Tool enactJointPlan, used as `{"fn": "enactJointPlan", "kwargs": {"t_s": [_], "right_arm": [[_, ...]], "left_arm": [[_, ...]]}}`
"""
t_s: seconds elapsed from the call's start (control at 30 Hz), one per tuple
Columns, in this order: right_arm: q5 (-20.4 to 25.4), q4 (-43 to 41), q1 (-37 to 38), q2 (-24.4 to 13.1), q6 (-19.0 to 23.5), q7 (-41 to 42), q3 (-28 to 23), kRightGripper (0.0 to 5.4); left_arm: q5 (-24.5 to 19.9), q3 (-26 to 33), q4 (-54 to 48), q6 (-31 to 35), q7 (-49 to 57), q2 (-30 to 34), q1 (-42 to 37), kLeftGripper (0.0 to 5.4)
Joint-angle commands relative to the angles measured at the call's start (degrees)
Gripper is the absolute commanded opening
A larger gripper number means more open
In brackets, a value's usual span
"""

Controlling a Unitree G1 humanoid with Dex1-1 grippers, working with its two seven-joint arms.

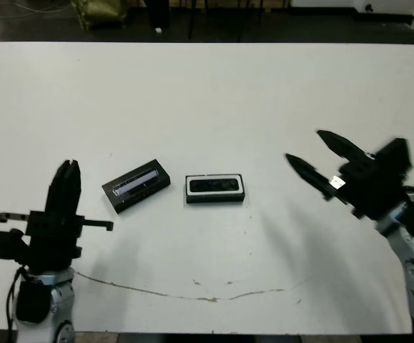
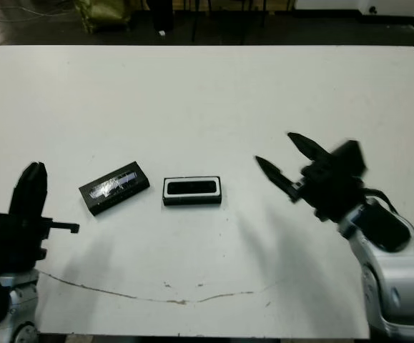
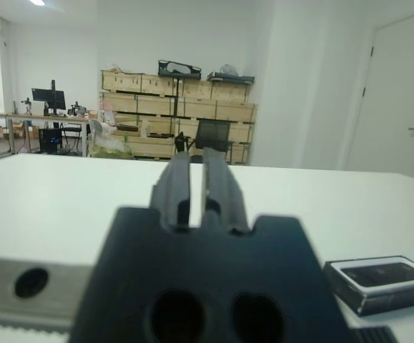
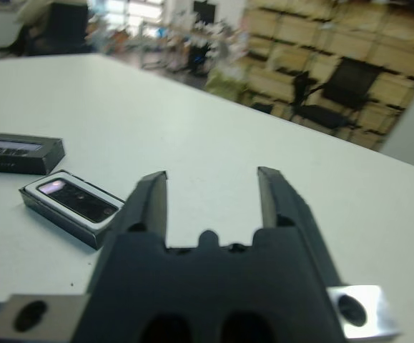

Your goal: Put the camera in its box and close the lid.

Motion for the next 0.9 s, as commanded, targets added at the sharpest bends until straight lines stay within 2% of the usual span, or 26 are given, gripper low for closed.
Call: {"fn": "enactJointPlan", "kwargs": {"t_s": [0.03, 0.07, 0.13, 0.23, 0.4, 0.5, 0.57, 0.63, 0.8, 0.9], "right_arm": [[0.65, -3.53, 6.34, 2.95, -2.35, -4.62, -2.57, 1.41], [0.98, -4.65, 7.86, 3.57, -2.18, -5.91, -2.91, 1.19], [1.08, -5.02, 10.26, 4.70, -4.45, -7.15, -3.13, 0.73], [-1.63, -1.42, 12.31, 6.72, -12.80, -8.81, -2.65, 0.03], [-3.45, 4.04, 14.10, 9.10, -21.23, -10.72, -1.19, 0.01], [-4.11, 4.45, 14.39, 9.37, -22.30, -11.94, -0.33, 0.01], [-4.18, 5.21, 14.21, 9.15, -23.64, -12.02, -0.07, 0.01], [-3.90, 4.94, 14.17, 8.65, -23.15, -12.16, -0.07, 0.00], [-3.70, 3.91, 14.62, 8.43, -22.35, -13.38, -0.15, 0.00], [-3.67, 2.92, 15.14, 8.28, -21.88, -13.80, 0.17, 0.00]], "left_arm": [[0.90, 0.66, -0.23, 1.69, -0.35, 2.33, -1.54, 0.00], [0.85, 0.72, -0.07, 1.83, -0.60, 2.74, -2.08, 0.00], [0.55, 0.79, 0.53, 1.91, -1.19, 3.41, -3.05, 0.00], [-0.38, 0.65, 1.17, 2.56, -2.61, 4.46, -4.13, 0.00], [-1.94, 0.48, 0.99, 6.57, -5.76, 7.33, -4.75, 0.00], [-4.39, 0.73, -0.81, 13.59, -7.80, 10.88, -5.08, 0.00], [-4.71, 1.02, -1.03, 15.77, -8.84, 12.67, -5.82, 0.00], [-5.34, 1.37, -0.84, 18.23, -10.81, 15.31, -7.09, 0.23], [-7.53, 1.08, 2.32, 23.37, -20.50, 23.59, -12.01, 1.32], [-6.33, -0.20, 7.17, 23.87, -25.83, 27.06, -15.84, 2.04]]}}
